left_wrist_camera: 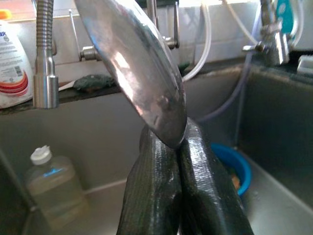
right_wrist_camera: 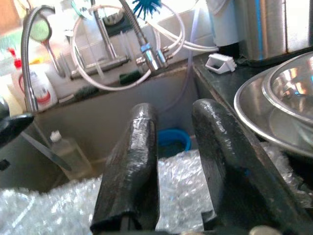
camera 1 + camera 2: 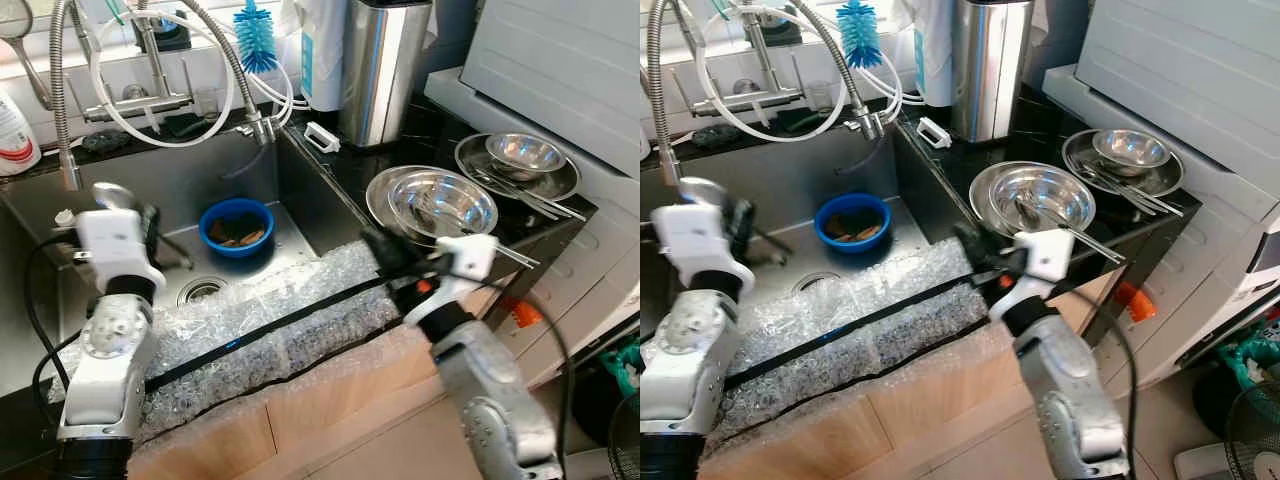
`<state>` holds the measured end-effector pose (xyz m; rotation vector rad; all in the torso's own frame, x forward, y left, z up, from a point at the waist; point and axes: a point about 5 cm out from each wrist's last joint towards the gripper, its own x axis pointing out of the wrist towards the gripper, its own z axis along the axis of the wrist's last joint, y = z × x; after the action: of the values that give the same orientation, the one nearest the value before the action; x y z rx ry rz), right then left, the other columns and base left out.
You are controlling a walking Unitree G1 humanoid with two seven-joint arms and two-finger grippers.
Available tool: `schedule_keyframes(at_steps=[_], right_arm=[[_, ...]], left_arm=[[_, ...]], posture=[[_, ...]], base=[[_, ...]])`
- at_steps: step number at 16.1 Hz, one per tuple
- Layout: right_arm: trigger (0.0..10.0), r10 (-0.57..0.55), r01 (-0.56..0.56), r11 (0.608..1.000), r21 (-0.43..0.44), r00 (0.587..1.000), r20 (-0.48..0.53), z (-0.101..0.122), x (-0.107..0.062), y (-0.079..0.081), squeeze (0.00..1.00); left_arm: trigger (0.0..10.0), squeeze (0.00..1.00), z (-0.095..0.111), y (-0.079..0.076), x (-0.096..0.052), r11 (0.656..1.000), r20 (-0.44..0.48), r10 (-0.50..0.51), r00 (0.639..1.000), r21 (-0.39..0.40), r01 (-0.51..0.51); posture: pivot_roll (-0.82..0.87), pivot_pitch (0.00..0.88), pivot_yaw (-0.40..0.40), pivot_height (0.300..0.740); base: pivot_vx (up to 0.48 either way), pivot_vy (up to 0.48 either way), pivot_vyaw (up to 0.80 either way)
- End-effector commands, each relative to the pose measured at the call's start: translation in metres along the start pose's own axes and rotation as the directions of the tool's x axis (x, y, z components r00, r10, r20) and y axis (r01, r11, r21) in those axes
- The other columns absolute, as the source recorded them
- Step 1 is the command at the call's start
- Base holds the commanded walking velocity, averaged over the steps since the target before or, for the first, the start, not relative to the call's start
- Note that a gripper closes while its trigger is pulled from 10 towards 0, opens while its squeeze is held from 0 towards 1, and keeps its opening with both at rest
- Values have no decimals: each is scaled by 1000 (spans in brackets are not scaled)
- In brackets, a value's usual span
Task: Kitchen organization
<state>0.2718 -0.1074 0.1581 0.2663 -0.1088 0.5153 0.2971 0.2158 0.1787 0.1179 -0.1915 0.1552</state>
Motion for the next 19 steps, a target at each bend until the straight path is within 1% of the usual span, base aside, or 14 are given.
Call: schedule_keyframes(at_steps=[1, 4, 5, 7, 8, 9, 15, 19], right_arm=[[10000, 0, -1, 999, -41, 1000, -20, -6, -2, 0, 0], [10000, -4, 2, 997, -75, 1000, -25, -9, -4, 2, 0], [10000, -2, -1, 996, -93, 999, -35, -11, -5, 2, 0], [10000, -2, -2, 995, -102, 999, -38, -15, -7, 3, 0], [10000, -5, 1, 995, -104, 999, -39, -16, -7, 3, 0], [10000, -6, 2, 995, -103, 999, -38, -16, -7, 3, 0], [10000, -14, 8, 994, -111, 999, -48, -21, -7, 5, 0], [10000, -18, 12, 993, -115, 999, -50, -22, -7, 5, 0]], left_arm=[[10000, 0, -3, 3, 0, 998, -24, 12, 1000, 63, -10], [10000, 0, -6, 4, -1, 995, -20, 11, 1000, 100, -9], [10000, 0, -8, 5, -1, 993, -30, 15, 999, 116, -11], [10000, 0, -12, 4, -1, 993, -64, 15, 998, 117, -8], [10000, 239, -13, 3, 0, 993, -74, 13, 997, 119, -4], [10000, 1000, -15, 3, -1, 993, -83, 10, 996, 116, 0], [10000, 1000, -18, -3, -4, 995, -96, -17, 995, 92, 26], [10000, 1000, -16, -4, -3, 997, -88, -14, 996, 76, 21]], posture=[[-28, 3, 12, 740], [-29, 0, 14, 740], [-30, 0, 15, 740], [-30, 0, 16, 740], [-30, 0, 17, 740], [-30, 0, 18, 740], [-28, 0, 26, 740], [-26, 0, 26, 740]], base=[[0, 0, 0], [0, 0, 0], [0, 0, 0], [0, 0, 0], [0, 0, 0], [0, 0, 0], [0, 0, 0], [0, 0, 0]])
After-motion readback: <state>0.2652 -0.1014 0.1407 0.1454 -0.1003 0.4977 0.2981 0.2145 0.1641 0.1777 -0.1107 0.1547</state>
